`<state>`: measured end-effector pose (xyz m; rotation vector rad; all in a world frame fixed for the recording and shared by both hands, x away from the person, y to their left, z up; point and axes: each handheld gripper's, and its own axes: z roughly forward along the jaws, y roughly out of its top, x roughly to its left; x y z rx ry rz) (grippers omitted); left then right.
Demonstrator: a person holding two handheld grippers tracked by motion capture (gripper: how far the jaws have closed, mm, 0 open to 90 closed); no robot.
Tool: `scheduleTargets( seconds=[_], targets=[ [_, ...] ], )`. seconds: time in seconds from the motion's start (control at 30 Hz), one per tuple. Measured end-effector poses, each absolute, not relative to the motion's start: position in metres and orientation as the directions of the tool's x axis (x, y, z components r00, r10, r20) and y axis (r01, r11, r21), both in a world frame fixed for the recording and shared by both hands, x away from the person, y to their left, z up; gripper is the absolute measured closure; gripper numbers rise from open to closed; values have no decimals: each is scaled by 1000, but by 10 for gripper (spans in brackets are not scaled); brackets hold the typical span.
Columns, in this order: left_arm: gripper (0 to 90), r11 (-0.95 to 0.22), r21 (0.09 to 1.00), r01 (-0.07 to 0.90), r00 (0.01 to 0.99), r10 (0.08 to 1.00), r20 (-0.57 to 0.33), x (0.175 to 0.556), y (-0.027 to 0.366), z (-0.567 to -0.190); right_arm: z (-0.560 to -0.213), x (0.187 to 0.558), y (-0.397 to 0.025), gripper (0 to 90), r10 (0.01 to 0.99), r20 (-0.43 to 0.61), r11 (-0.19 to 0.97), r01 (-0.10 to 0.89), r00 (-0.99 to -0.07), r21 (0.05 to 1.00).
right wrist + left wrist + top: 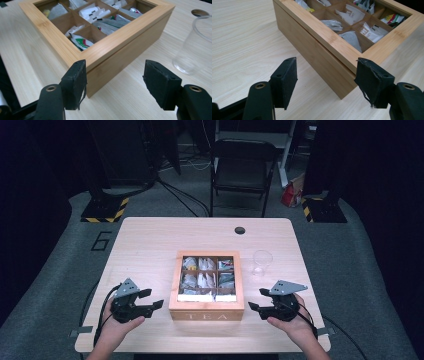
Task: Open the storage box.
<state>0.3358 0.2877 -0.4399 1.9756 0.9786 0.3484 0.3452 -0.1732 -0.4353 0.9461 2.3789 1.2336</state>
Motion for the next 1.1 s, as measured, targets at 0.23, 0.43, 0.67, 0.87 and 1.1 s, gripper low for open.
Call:
scheduleTargets(
  seconds=[0.23, 0.43, 0.67, 0.87, 1.1],
  targets=[
    [363, -304, 816, 492, 661, 740, -123, 327, 284, -442, -439, 340, -169, 349, 648, 40, 420, 400, -761, 814],
    [374, -297, 823, 484, 665, 737, -126, 325, 281, -448, -448, 338, -166, 361, 629, 48, 425, 395, -776, 814],
    [405, -353, 810, 468, 703, 705, -98, 323, 276, -455, -457, 334, -158, 419, 581, 31, 474, 369, -813, 800],
    [431, -370, 805, 465, 716, 692, -96, 323, 271, -459, -463, 337, -153, 469, 583, 35, 491, 387, -812, 781],
    [441, -380, 796, 472, 719, 688, -98, 324, 267, -465, -466, 338, -148, 566, 565, 19, 508, 366, -825, 780]
  ],
)
